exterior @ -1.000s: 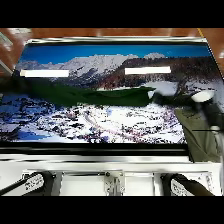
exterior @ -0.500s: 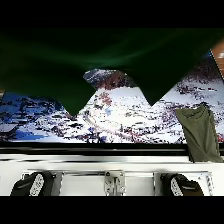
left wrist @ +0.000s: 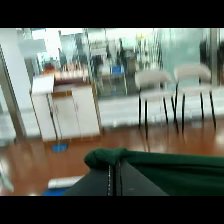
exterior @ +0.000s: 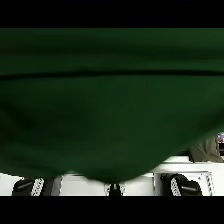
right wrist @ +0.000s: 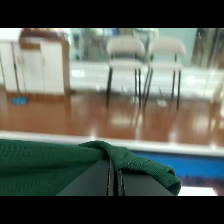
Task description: Fold the shirts.
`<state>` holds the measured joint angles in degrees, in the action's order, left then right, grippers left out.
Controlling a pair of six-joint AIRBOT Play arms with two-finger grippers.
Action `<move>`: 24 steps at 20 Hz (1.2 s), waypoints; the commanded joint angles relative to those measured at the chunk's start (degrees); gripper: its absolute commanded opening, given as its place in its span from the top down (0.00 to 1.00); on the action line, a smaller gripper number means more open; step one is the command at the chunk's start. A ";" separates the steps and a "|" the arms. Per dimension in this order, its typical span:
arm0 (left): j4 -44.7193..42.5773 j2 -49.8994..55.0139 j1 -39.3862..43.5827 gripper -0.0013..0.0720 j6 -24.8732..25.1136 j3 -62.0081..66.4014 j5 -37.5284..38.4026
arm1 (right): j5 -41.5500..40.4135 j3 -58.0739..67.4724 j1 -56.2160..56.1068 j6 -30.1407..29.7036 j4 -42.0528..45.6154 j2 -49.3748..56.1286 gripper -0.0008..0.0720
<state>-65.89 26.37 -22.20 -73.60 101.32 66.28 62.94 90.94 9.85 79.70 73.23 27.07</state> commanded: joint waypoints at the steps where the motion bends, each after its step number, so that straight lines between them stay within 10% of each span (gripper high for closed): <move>1: -1.64 0.35 -0.04 0.93 1.09 -5.44 6.80 | 11.96 -1.40 0.04 1.51 5.16 4.22 0.90; 7: 0.31 6.03 -0.02 0.93 0.94 -29.86 4.76 | 20.59 -17.16 0.04 1.51 3.34 22.97 0.90; 12: 11.80 26.03 3.39 0.93 1.05 -46.03 -13.31 | -6.69 -25.05 -2.36 1.97 -6.47 43.91 0.90; 19: 13.40 57.70 15.10 0.93 1.11 -32.96 -34.01 | -53.05 -24.57 -12.52 -5.29 -10.14 61.44 0.90; 24: 14.91 66.55 19.19 0.93 1.11 -29.55 -40.57 | -59.41 -24.57 -13.11 -4.79 -10.23 67.73 0.90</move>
<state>-51.92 87.24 -5.26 -72.47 69.93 30.65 9.98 66.43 -2.39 75.37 63.53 90.91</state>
